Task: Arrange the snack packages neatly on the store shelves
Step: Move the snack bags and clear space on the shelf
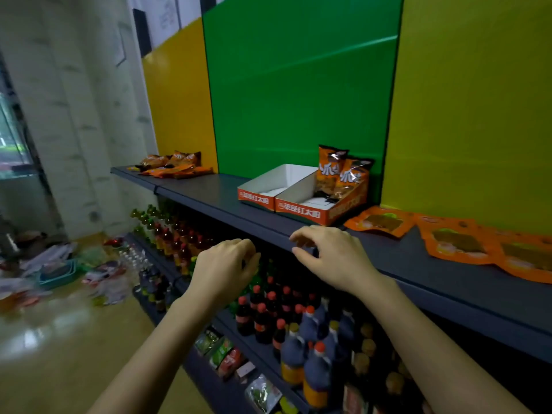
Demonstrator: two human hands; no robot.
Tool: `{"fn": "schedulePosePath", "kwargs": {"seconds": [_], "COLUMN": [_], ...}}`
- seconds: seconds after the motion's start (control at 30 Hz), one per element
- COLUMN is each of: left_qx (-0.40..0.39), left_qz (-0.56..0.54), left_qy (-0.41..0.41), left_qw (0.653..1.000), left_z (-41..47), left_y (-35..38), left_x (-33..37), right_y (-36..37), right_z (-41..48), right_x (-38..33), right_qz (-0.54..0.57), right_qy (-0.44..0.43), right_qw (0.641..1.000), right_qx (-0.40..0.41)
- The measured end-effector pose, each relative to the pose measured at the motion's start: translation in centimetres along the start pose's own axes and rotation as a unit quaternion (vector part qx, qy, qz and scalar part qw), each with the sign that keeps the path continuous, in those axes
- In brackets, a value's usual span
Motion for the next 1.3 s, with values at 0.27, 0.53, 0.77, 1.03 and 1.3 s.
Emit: {"fn": "schedulePosePath", "kwargs": {"seconds": [0.27, 0.53, 0.77, 1.03, 1.3], "left_qx": [-0.015, -0.035, -0.040, -0.040, -0.065], "left_qz": [0.010, 0.026, 0.033, 0.032, 0.018], "left_qy": [-0.056, -0.075, -0.094, -0.125, -0.079], "left_qw": [0.998, 0.996, 0.994, 0.991, 0.995], "left_z": [3.0, 9.5, 13.7, 17.0, 22.3], "left_y": [2.2, 6.8, 9.4, 12.2, 14.1], "left_x": [-13.0, -26.0, -38.7, -53.7, -68.4], "right_y": [7.6, 15.7, 22.4, 30.5, 37.8], "right_z": [11.4, 25.4, 37.1, 48.0, 59.9], "right_x": [-4.3, -7.0, -10.4, -14.3, -19.1], "right_qz": [0.008, 0.003, 0.010, 0.007, 0.011], "right_qy": [-0.023, -0.043, -0.050, -0.031, 0.044], "right_qw": [1.000, 0.999, 0.999, 0.999, 0.999], "right_qx": [-0.017, -0.013, -0.015, -0.028, -0.012]}}
Point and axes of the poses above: each hand's wrist, its own z-axis towards the middle knuckle, its own y-axis out of the palm, x = y × z, the point moved 7 cm from there along z, towards the middle knuckle, and after that the axes turned 4 degrees about -z, right-handed, at the moved point
